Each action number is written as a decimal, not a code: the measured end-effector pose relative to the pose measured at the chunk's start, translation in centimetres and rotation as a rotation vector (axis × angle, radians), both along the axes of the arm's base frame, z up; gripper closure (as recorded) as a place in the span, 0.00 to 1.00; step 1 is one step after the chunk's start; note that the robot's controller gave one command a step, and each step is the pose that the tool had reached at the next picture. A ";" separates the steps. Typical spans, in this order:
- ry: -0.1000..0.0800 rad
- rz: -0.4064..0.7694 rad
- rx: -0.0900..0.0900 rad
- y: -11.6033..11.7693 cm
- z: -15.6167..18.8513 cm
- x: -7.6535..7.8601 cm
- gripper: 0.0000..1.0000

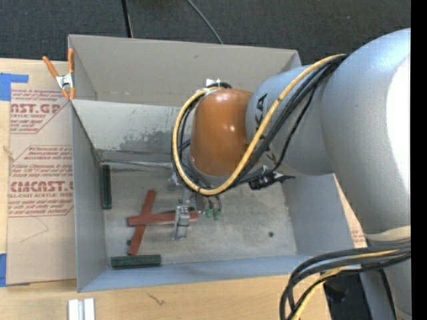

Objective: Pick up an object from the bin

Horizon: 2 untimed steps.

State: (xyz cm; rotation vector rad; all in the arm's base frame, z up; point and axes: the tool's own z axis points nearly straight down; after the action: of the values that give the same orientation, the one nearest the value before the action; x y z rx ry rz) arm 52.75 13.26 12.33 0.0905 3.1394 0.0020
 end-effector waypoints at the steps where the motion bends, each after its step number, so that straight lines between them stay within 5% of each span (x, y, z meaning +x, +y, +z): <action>1: 0.000 0.139 -0.001 0.7 -3.4 0.3 0.00; 2: 0.001 0.027 -0.001 1.1 -5.2 0.0 1.00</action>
Offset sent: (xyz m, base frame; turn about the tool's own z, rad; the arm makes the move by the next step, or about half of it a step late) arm -0.0002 0.0103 -0.0533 -0.0271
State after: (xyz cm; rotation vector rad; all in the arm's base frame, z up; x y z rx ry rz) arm 52.77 14.32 7.08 0.0481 3.1409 0.0011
